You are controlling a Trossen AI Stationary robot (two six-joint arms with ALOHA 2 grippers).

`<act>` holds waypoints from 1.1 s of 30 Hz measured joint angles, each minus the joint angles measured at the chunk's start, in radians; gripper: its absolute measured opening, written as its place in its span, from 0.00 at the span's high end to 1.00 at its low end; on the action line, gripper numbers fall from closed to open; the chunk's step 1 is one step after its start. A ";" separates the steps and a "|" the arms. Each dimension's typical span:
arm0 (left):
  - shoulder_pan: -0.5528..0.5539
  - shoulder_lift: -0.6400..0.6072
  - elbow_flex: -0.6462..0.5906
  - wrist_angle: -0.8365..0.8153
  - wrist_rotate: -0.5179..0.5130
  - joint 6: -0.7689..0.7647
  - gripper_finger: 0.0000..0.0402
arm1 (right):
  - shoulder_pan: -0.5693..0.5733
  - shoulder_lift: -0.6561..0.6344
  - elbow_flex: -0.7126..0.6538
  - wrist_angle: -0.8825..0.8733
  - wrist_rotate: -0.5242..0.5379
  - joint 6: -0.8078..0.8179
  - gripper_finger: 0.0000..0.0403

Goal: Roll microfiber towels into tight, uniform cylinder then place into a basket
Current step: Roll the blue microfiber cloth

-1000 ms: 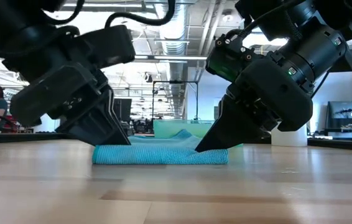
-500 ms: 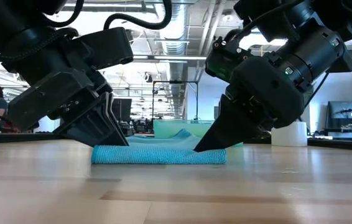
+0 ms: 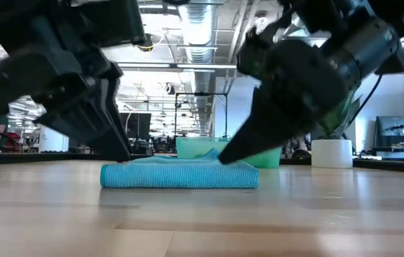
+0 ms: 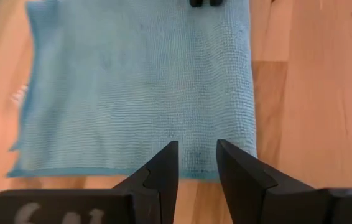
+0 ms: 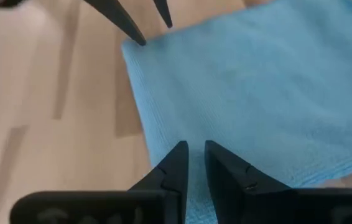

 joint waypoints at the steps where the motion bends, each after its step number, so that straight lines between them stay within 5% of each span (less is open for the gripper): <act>1: -0.008 0.000 0.014 -0.030 -0.012 -0.009 0.75 | 0.000 -0.014 0.000 -0.005 0.000 -0.003 0.81; 10: -0.103 0.000 0.171 -0.373 -0.095 -0.167 0.75 | 0.045 -0.297 0.000 -0.275 0.015 -0.049 0.82; 15: -0.161 0.000 0.245 -0.428 -0.188 -0.164 0.75 | 0.148 -0.408 0.001 -0.372 0.159 -0.074 0.82; 23: -0.173 0.000 0.228 -0.371 -0.201 -0.076 0.75 | 0.263 -0.320 0.000 -0.352 0.212 -0.204 0.83; 33: -0.115 0.000 0.214 -0.364 -0.134 -0.103 0.74 | 0.198 -0.115 0.002 -0.198 0.215 -0.283 0.83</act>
